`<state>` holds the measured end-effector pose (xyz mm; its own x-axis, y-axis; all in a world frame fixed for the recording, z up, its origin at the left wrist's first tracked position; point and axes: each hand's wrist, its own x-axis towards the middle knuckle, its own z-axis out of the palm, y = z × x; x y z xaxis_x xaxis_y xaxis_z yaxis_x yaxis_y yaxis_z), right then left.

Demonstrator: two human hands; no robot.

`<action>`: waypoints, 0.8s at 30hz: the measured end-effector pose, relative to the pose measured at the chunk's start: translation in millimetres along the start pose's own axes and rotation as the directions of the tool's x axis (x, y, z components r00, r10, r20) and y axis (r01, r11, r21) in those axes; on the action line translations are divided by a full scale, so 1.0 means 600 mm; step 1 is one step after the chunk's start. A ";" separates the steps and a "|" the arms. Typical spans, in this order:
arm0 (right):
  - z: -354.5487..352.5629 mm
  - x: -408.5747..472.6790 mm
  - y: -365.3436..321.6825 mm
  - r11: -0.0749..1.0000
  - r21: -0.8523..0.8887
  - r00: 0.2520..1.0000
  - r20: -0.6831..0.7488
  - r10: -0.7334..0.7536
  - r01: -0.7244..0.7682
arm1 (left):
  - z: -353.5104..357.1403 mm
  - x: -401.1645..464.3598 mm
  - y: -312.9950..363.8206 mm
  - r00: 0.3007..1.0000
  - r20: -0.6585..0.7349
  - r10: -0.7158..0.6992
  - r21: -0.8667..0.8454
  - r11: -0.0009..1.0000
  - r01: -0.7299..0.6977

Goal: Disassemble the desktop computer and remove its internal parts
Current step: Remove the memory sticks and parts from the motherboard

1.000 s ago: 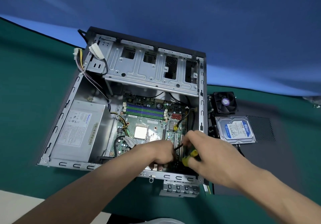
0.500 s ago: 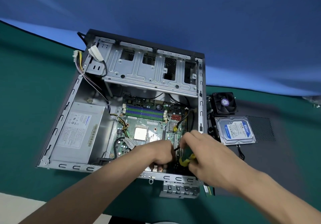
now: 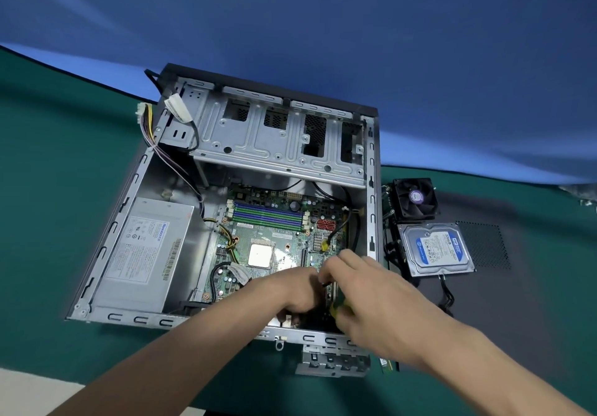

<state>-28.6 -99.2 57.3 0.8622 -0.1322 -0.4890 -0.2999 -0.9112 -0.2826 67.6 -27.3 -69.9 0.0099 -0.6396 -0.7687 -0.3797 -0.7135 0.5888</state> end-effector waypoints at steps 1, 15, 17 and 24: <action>0.001 -0.001 -0.004 1.000 0.000 1.000 0.006 0.004 -0.004 | 0.000 0.000 -0.001 1.000 0.008 0.008 0.002 1.000 -0.008; -0.007 -0.003 -0.007 1.000 -0.015 1.000 0.019 0.019 -0.018 | 0.001 0.008 -0.007 0.997 -0.043 0.060 0.062 0.996 -0.058; -0.009 -0.004 -0.005 1.000 -0.011 0.999 0.048 0.026 -0.025 | 0.000 0.008 -0.006 0.998 -0.042 0.054 0.063 0.997 -0.051; -0.006 -0.004 -0.004 1.000 0.021 0.999 0.036 0.012 -0.013 | -0.001 0.002 -0.001 0.997 -0.048 0.054 0.055 0.997 -0.051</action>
<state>-28.7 -97.8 62.1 0.8432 -0.1286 -0.5221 -0.3191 -0.9011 -0.2934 68.3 -27.8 -71.0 0.0342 -0.6902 -0.7228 -0.4299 -0.6631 0.6128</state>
